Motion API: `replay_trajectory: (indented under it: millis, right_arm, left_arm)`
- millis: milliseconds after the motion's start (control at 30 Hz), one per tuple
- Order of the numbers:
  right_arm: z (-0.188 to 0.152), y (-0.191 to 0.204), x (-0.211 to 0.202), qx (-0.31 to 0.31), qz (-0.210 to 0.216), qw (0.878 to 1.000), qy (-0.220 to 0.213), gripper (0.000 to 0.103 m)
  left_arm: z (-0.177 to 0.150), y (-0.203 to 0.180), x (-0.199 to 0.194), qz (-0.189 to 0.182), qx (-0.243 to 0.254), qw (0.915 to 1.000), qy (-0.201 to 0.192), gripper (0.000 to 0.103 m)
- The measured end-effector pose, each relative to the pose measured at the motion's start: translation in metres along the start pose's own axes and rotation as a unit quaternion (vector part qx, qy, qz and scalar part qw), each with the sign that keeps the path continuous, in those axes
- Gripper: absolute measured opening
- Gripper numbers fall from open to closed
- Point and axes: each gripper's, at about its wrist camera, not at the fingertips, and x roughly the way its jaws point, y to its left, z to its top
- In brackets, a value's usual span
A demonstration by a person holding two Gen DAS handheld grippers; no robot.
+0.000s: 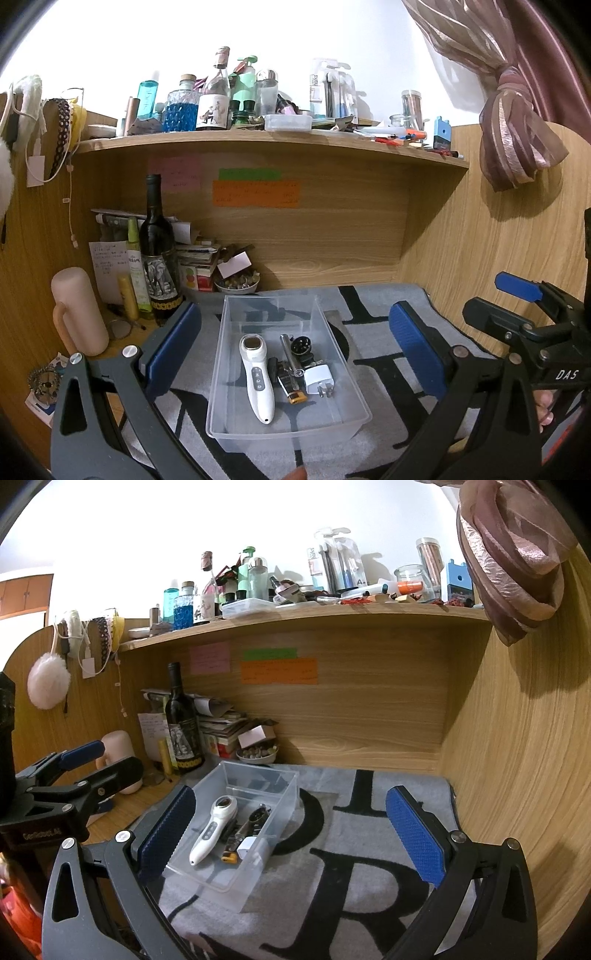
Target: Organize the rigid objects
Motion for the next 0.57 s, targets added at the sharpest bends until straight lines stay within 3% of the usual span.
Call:
replay_trajectory:
  millis: [567]
  right_arm:
    - [-0.0005,-0.0001,0.0018,0.003,0.001,1.000,0.003,0.103]
  left_arm:
    - [-0.0001,-0.0019,0.0010,-0.009,0.003,1.0000,0.001,0.103]
